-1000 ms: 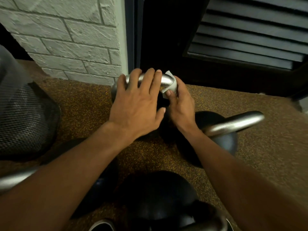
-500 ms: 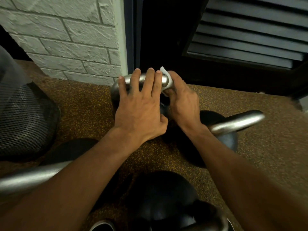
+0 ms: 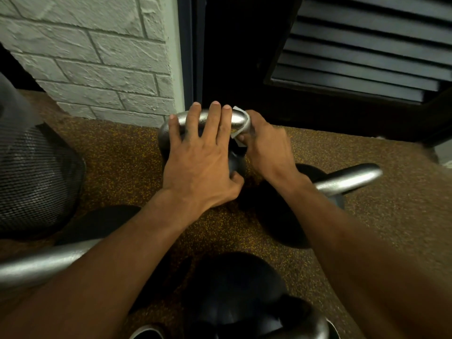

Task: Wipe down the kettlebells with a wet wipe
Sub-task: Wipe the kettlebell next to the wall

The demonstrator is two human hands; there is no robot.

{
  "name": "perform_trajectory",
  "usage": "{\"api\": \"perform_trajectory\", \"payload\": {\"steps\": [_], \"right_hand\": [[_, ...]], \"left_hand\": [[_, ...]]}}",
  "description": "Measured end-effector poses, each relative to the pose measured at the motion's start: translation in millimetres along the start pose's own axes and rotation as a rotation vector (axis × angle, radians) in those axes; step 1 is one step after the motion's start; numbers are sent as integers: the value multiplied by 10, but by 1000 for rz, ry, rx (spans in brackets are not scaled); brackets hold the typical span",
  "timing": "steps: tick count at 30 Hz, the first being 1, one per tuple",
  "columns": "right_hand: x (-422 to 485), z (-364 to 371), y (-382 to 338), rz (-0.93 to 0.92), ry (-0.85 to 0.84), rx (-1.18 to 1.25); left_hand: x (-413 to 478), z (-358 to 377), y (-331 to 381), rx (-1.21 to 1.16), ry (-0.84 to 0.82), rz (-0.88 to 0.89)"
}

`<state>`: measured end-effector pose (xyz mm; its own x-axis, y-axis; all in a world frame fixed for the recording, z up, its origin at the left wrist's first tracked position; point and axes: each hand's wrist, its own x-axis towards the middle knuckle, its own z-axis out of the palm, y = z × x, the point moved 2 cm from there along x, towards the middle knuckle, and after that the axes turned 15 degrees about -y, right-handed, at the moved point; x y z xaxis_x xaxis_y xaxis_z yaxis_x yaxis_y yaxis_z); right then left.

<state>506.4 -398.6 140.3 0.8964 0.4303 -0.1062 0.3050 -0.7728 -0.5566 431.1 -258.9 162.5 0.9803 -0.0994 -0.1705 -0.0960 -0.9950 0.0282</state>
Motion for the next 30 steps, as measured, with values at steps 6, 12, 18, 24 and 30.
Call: {"api": "perform_trajectory", "payload": {"steps": [6, 12, 18, 24, 30], "right_hand": [[-24, 1, 31, -118, -25, 73], [30, -81, -54, -181, 7, -46], [200, -261, 118, -23, -295, -71], [542, -660, 75, -3, -904, 150], [492, -746, 58, -30, -1019, 155]], "left_hand": [[-3, -13, 20, -5, -11, 0], [14, -7, -4, -41, -23, 3], [1, -42, -17, -50, -41, 14], [-20, -61, -40, -52, -45, 39], [-17, -43, -82, -43, -28, 60]]}}
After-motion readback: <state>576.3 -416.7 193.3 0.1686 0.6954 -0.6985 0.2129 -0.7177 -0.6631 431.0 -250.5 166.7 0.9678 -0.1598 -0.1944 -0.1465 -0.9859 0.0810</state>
